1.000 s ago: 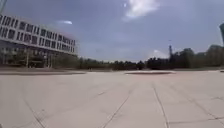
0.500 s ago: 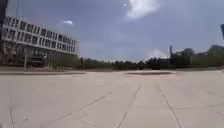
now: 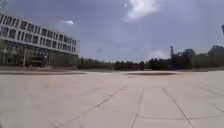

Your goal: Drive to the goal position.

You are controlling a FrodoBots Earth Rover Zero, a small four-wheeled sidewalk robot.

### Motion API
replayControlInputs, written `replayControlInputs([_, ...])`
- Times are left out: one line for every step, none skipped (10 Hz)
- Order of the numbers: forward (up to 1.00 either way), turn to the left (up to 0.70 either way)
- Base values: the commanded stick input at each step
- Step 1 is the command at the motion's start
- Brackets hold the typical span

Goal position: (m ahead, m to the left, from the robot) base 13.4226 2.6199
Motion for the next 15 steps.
replayControlInputs([0.70, 0.00])
replayControlInputs([0.70, 0.00])
replayControlInputs([0.70, 0.00])
replayControlInputs([0.70, 0.00])
replayControlInputs([0.70, 0.00])
replayControlInputs([0.70, 0.00])
replayControlInputs([0.70, 0.00])
replayControlInputs([0.70, 0.00])
replayControlInputs([0.70, 0.00])
replayControlInputs([0.70, 0.00])
replayControlInputs([0.70, 0.00])
replayControlInputs([0.70, 0.00])
replayControlInputs([0.70, 0.00])
replayControlInputs([0.70, 0.00])
replayControlInputs([0.70, 0.00])
